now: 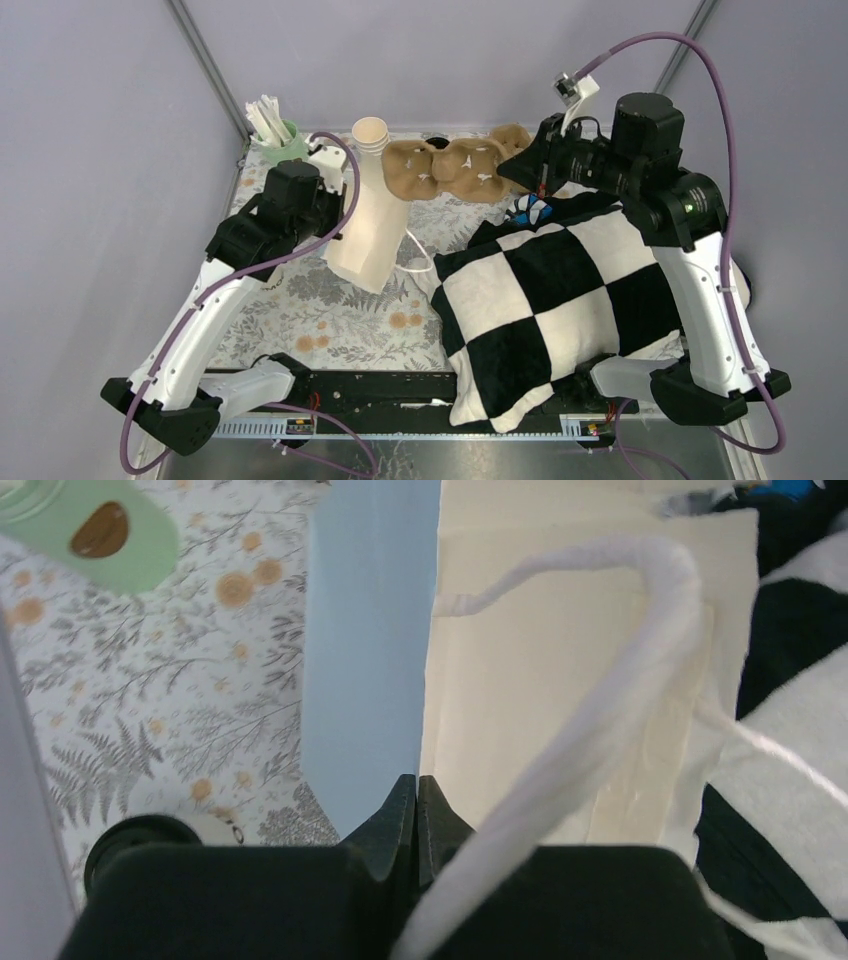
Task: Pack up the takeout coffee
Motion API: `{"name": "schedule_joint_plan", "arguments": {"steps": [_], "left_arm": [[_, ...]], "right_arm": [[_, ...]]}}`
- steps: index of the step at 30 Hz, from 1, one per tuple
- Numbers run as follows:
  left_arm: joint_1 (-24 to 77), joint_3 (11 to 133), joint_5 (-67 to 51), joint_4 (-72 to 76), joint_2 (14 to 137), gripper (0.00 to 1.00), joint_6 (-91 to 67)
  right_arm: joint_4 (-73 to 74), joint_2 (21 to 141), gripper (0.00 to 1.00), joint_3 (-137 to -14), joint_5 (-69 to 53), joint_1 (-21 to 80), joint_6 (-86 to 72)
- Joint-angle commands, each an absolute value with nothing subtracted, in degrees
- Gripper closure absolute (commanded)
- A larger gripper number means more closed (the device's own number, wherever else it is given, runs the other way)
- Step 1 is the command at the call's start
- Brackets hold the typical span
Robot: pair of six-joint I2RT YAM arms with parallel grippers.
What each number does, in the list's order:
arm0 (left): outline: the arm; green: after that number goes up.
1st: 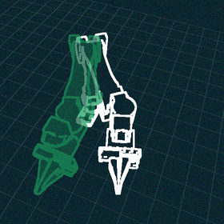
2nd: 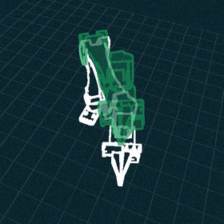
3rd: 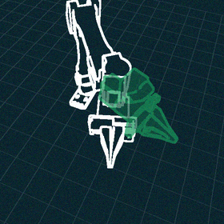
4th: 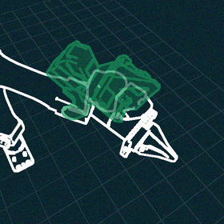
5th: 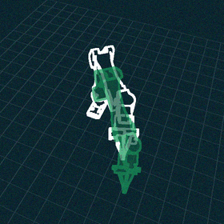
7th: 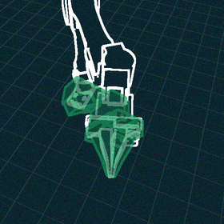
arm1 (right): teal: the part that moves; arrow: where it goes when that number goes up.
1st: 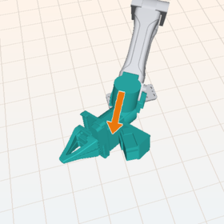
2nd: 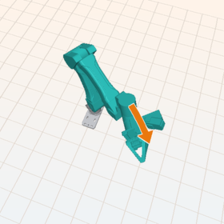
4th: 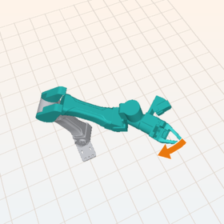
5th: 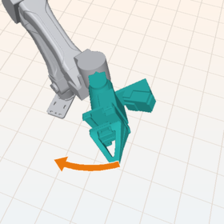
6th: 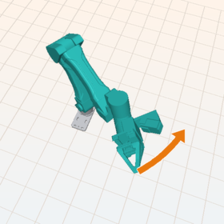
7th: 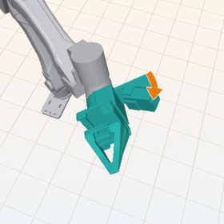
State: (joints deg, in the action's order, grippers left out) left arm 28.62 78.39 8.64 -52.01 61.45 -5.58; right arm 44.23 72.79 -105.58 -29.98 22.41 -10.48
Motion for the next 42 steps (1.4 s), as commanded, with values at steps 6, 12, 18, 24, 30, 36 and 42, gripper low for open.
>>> {"name": "schedule_joint_plan", "arguments": {"steps": [6,12,18,24,30,36,42], "left_arm": [[30.30,76.65,3.14,-43.63,60.07,1.00,-0.58],[31.60,78.12,3.43,-43.06,61.04,1.00,1.58],[32.45,80.26,5.14,-43.12,61.73,1.00,3.52],[33.88,80.71,4.64,-44.73,63.48,1.00,4.28],[36.04,79.06,5.52,-44.80,63.76,1.00,3.76],[36.32,76.08,5.64,-43.62,62.45,1.00,3.10],[36.44,74.19,5.21,-42.53,60.92,1.00,1.29]], "right_arm": [[55.34,72.29,1.00,-108.90,-23.72,31.92,4.07],[59.68,74.72,1.00,-110.16,-14.92,40.63,4.28],[64.94,80.84,1.00,-115.23,-0.82,49.39,4.91],[62.81,85.63,1.00,-118.02,9.17,57.08,5.81],[57.49,87.60,1.00,-119.04,15.16,61.24,12.11],[51.86,84.84,1.00,-114.79,13.79,61.35,19.55],[46.82,82.98,1.00,-110.01,13.86,61.30,24.01]]}}
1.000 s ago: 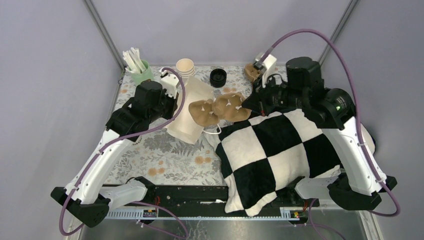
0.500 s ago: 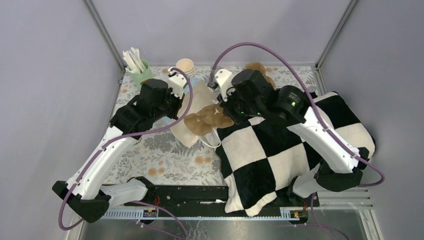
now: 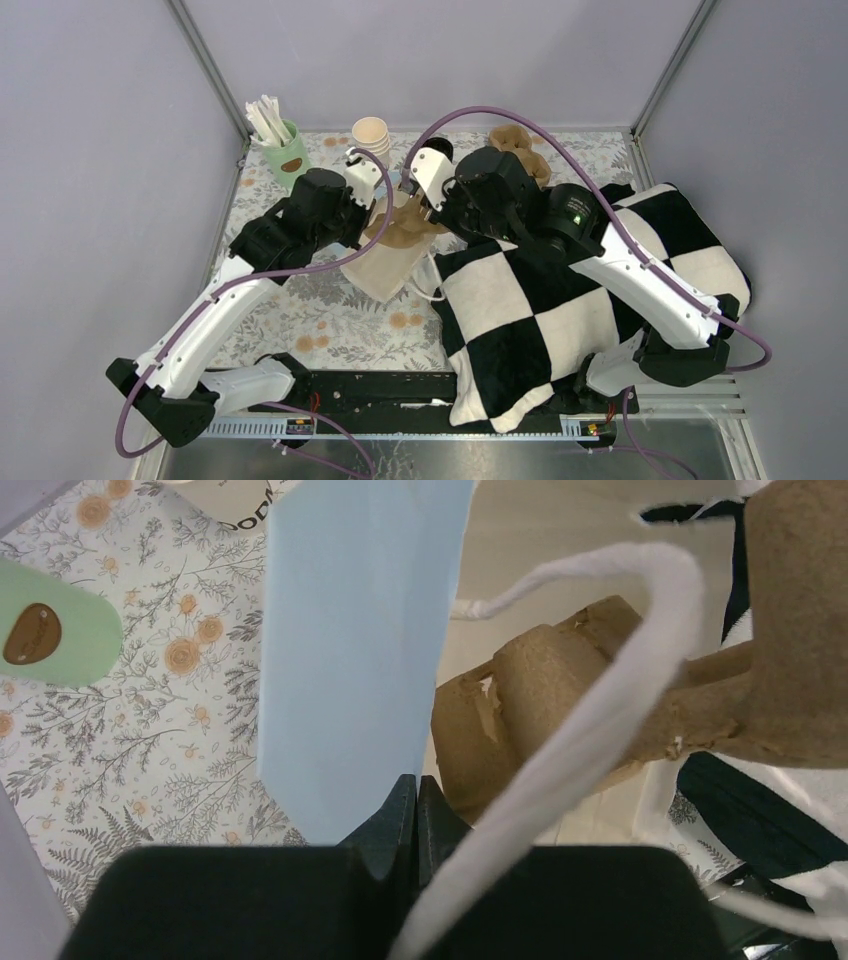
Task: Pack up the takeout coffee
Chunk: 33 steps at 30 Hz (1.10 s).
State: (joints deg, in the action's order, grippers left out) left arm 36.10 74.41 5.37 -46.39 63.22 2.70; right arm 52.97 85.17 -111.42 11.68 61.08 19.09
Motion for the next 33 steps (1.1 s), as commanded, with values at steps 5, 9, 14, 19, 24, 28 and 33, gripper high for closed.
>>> {"name": "schedule_joint_plan", "arguments": {"steps": [5,9,14,19,24,28,33], "left_arm": [[36.74,73.96,5.56,-42.42,60.50,1.00,0.29],[36.92,73.19,5.56,-40.92,59.65,1.00,0.09],[37.17,72.22,6.48,-39.02,57.96,1.00,-3.49],[37.20,70.89,4.87,-36.66,57.07,1.00,-6.75],[37.59,70.49,4.72,-36.38,56.73,1.00,-7.84],[37.69,70.41,4.58,-36.42,56.65,1.00,-7.49],[38.01,70.35,5.11,-36.32,57.17,1.00,-7.65]], "right_arm": [[46.31,83.22,1.00,-108.19,10.01,61.35,28.05],[39.90,82.44,1.00,-100.12,4.78,61.35,30.45],[37.39,85.86,1.00,-100.92,2.49,61.35,27.50],[33.83,86.56,1.00,-97.08,4.43,61.34,27.14],[30.41,87.06,1.00,-94.20,4.93,61.35,26.36],[34.36,90.13,1.00,-97.11,6.71,61.34,25.19],[39.76,92.89,1.00,-100.56,8.20,61.35,22.43]]}}
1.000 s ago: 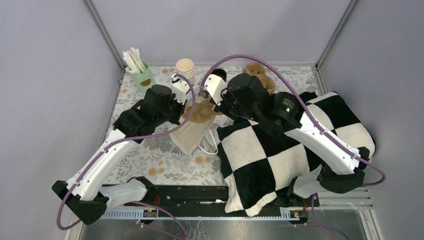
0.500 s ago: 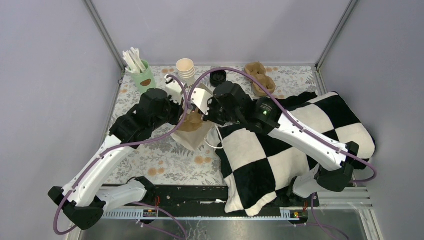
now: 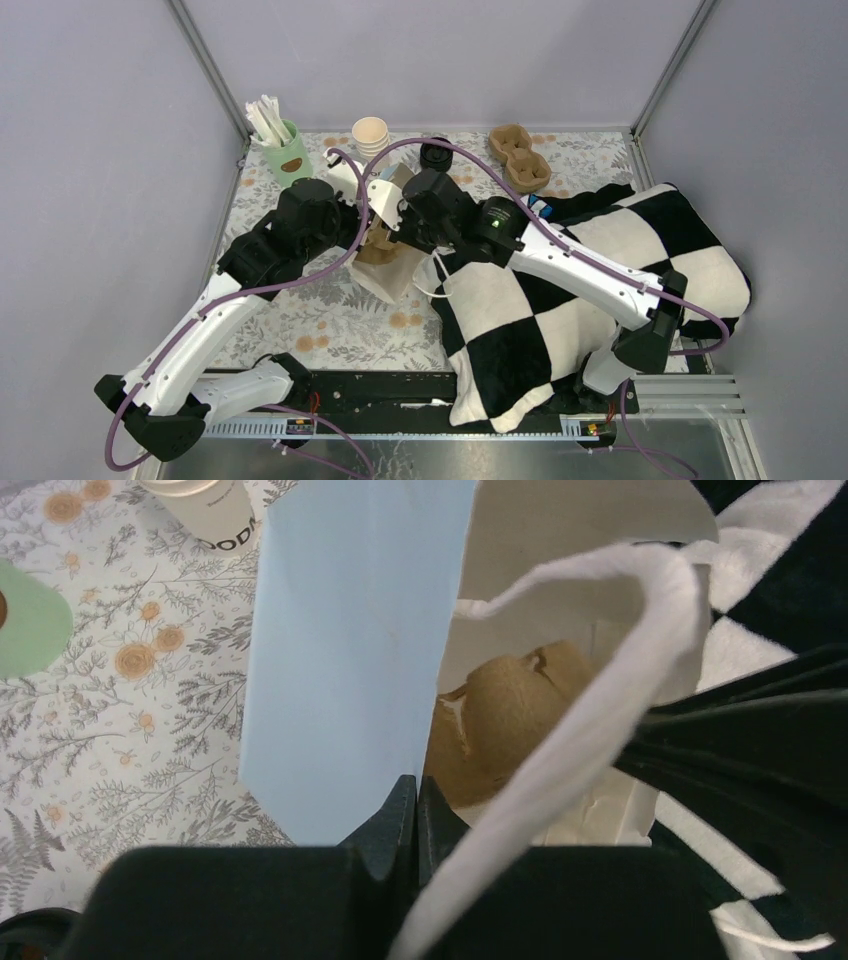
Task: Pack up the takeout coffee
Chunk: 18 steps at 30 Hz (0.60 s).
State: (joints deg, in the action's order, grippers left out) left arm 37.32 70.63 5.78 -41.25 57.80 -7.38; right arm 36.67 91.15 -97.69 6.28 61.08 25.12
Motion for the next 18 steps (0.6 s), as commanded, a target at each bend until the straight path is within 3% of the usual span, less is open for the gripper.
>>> {"name": "schedule_joint_plan", "arguments": {"steps": [1,11,18], "left_arm": [[38.03,70.43,5.10,-36.37,57.22,1.00,-7.71],[38.78,70.01,4.94,-36.38,57.53,1.00,-7.48],[39.09,70.18,5.46,-36.33,57.65,1.00,-7.79]], "right_arm": [[39.43,92.81,1.00,-99.65,8.59,61.30,22.07],[32.66,94.12,0.97,-95.57,5.22,59.29,23.30],[37.75,96.56,0.97,-98.44,7.44,59.31,24.40]]}}
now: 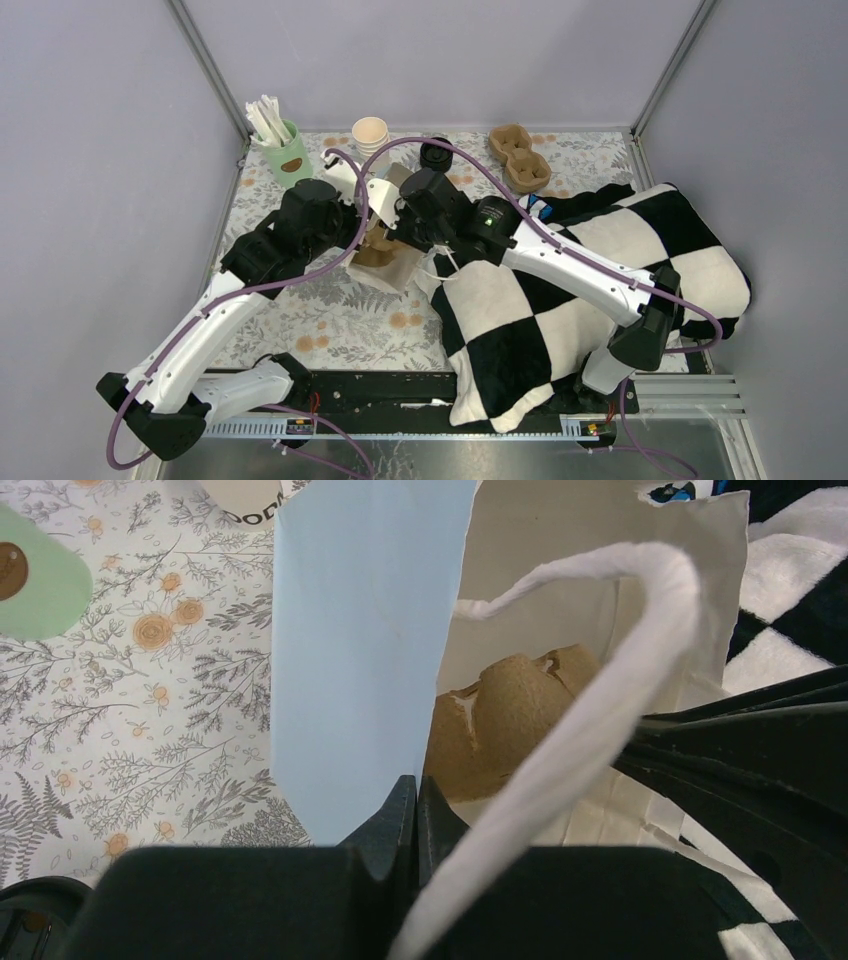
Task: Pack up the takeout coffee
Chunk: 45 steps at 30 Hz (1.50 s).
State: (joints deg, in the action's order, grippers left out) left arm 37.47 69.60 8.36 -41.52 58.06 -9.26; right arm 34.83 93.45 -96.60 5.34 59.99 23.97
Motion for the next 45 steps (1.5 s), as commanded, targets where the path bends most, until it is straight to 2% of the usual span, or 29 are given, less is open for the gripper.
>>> {"name": "schedule_joint_plan", "arguments": {"steps": [1,13,18,22,27,32,40,45], "left_arm": [[39.08,70.17,5.80,-36.38,57.78,1.00,-7.88],[39.35,69.49,12.10,-36.43,59.15,1.00,-8.94],[39.37,68.81,12.23,-36.22,58.83,1.00,-8.28],[39.29,68.05,12.41,-36.47,58.29,1.00,-6.98],[39.37,67.83,10.85,-36.64,57.82,1.00,-6.60],[39.37,67.83,9.71,-36.55,57.44,1.00,-6.63],[39.46,66.71,8.05,-36.33,56.39,1.00,-7.08],[39.46,65.99,7.74,-36.33,55.84,1.00,-7.44]], "right_arm": [[38.80,96.40,0.97,-98.93,7.39,59.32,23.54],[39.17,90.56,0.97,-93.51,9.75,59.03,16.97],[35.55,87.72,0.97,-91.21,5.01,57.07,15.40],[28.64,82.90,0.98,-84.73,0.15,55.54,15.04],[32.48,87.02,1.00,-89.09,0.53,54.98,17.22],[33.33,90.24,0.96,-91.49,0.18,54.49,18.59],[24.63,90.05,0.94,-88.37,-4.36,54.43,21.76],[20.75,90.43,0.92,-86.90,-2.41,54.45,24.83]]}}
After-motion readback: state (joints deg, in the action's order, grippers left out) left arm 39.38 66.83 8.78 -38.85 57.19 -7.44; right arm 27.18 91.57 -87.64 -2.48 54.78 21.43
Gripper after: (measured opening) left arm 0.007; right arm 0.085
